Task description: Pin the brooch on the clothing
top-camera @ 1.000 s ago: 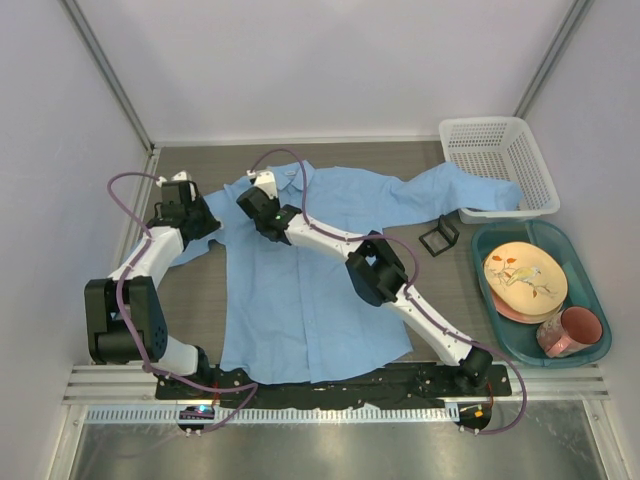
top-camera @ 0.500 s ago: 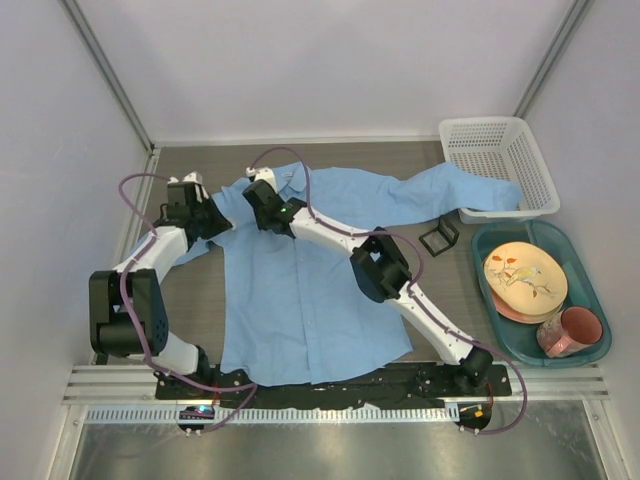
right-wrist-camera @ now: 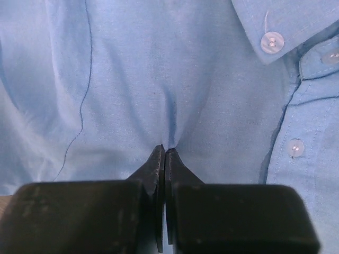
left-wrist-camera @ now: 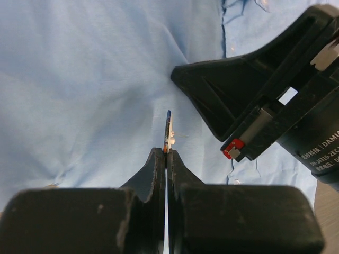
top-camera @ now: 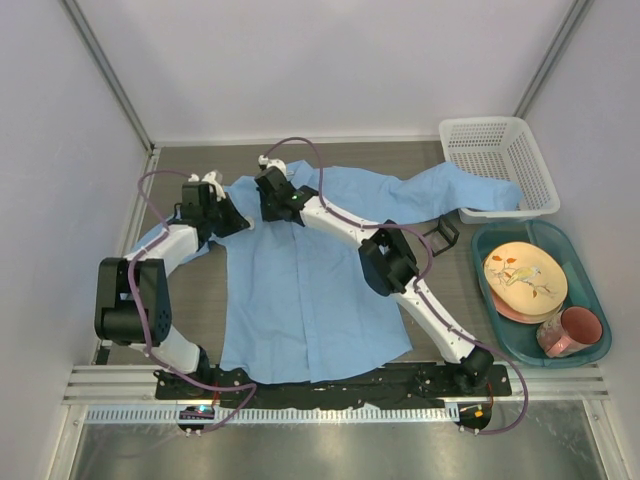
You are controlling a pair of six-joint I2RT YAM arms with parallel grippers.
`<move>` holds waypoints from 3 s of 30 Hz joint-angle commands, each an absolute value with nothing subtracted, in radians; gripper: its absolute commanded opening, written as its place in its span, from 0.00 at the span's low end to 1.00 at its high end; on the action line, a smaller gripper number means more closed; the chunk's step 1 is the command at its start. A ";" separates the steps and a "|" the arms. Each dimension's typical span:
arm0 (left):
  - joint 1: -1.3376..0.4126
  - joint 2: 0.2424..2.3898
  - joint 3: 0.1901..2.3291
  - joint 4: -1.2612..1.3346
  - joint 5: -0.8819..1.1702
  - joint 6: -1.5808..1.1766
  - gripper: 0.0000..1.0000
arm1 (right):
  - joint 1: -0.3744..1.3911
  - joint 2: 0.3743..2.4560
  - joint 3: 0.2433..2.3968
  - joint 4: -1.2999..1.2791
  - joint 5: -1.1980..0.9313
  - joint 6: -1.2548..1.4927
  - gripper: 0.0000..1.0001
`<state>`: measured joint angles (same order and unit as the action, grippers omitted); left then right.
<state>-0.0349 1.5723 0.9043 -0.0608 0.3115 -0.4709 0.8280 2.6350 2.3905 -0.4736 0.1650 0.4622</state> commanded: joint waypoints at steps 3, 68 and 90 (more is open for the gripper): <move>-0.089 1.624 0.940 -0.017 0.292 -0.442 0.00 | 0.834 2.533 2.404 -0.462 0.133 0.514 0.01; -0.166 1.740 1.038 -0.077 0.158 -0.403 0.00 | 0.793 2.490 2.332 -0.477 0.023 0.650 0.01; -0.192 1.750 1.046 -0.086 0.141 -0.407 0.00 | 0.811 2.484 2.332 -0.483 0.015 0.727 0.01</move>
